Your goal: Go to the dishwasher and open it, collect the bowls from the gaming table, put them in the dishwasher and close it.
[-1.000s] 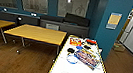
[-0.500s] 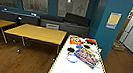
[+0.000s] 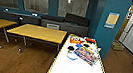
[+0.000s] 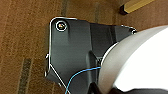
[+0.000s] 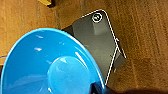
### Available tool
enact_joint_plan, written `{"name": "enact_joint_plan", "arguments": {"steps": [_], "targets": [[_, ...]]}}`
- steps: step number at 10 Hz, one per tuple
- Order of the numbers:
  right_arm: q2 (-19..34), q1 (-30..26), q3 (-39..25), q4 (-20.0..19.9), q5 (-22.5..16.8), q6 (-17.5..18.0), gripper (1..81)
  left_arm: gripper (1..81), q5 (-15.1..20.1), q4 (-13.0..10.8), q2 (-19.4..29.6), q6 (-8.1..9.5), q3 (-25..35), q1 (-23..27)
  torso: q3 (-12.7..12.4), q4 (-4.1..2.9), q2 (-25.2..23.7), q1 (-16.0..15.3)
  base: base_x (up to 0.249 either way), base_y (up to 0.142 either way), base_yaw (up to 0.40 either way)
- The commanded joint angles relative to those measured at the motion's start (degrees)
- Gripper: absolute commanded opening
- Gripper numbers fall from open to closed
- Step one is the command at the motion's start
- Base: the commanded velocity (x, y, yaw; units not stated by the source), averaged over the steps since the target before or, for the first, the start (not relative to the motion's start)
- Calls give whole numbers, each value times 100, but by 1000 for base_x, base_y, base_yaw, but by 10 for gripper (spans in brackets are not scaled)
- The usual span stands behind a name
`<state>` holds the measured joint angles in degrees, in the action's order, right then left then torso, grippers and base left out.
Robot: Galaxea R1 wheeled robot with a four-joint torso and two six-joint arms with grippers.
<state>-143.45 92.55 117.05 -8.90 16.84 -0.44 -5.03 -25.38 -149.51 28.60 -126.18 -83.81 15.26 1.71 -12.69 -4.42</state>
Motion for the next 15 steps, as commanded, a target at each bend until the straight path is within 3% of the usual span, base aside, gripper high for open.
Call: {"name": "enact_joint_plan", "arguments": {"steps": [1,8,12,15], "targets": [[147,-83,1,152,-304,-18,10,10,178,-81,-80,-56,-258,167,0,0,0,0,-129,0,0],[-266,-56,572,152,-435,-9,10,10,161,-81,-493,-179,-987,53,0,0,0,2,-134,0,0],[40,-56,607,152,-444,26,10,10,178,-81,-511,-170,-1196,27,0,0,0,2,-141,0,0],[85,-109,835,143,-532,53,10,10,187,-81,-827,-170,-1875,-26,0,0,-2,5,-141,0,0]]}}
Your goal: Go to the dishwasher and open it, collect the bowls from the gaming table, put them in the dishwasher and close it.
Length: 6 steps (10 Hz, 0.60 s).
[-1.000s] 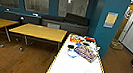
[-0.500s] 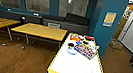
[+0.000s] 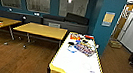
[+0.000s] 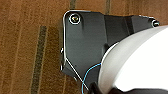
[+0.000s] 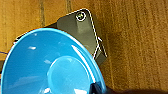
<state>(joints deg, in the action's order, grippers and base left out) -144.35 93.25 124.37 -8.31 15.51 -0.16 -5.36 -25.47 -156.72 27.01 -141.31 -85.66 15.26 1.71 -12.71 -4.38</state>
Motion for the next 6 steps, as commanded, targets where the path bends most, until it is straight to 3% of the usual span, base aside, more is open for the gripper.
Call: {"name": "enact_joint_plan", "arguments": {"steps": [1,6], "targets": [[167,-187,192,76,-408,33,10,10,229,-73,-246,-21,-563,150,0,0,0,0,-141,0,0],[-35,-161,227,93,-408,-28,10,10,229,-73,-500,-29,-898,142,0,0,0,0,-141,0,0]]}}
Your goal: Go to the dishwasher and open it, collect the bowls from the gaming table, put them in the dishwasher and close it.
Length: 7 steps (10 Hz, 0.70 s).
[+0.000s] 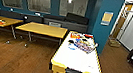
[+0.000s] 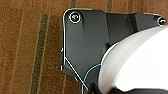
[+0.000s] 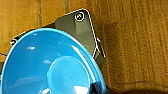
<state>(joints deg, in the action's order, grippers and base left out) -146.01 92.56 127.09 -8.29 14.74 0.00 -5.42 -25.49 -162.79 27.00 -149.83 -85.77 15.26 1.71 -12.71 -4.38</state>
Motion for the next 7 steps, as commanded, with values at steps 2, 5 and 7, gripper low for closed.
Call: {"name": "enact_joint_plan", "arguments": {"steps": [2,5,7], "targets": [[51,-84,16,99,-331,-62,10,10,235,-79,98,-28,-46,161,0,0,0,0,-141,0,0],[34,-84,26,91,-331,-62,10,10,217,-70,71,-55,-46,161,0,0,0,0,-131,0,0],[7,-93,52,91,-349,-62,10,10,217,-70,45,-63,-46,152,0,0,-2,2,-53,0,0]]}}
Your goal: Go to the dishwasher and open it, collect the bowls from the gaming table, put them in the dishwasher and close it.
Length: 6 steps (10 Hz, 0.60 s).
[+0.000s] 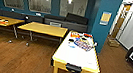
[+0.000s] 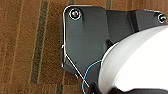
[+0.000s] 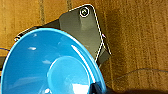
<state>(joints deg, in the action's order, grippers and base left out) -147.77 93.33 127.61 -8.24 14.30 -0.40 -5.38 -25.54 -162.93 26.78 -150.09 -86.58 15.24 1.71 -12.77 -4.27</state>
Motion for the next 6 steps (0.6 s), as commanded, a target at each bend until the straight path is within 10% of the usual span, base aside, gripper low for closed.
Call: {"name": "enact_joint_plan", "arguments": {"steps": [1,6], "targets": [[132,-170,60,86,-305,-21,10,10,212,-65,49,-42,-20,233,0,0,0,0,0,0,0],[-44,-196,272,95,-393,-21,10,10,212,5,67,-33,-20,198,0,0,0,-2,0,0,0]]}}
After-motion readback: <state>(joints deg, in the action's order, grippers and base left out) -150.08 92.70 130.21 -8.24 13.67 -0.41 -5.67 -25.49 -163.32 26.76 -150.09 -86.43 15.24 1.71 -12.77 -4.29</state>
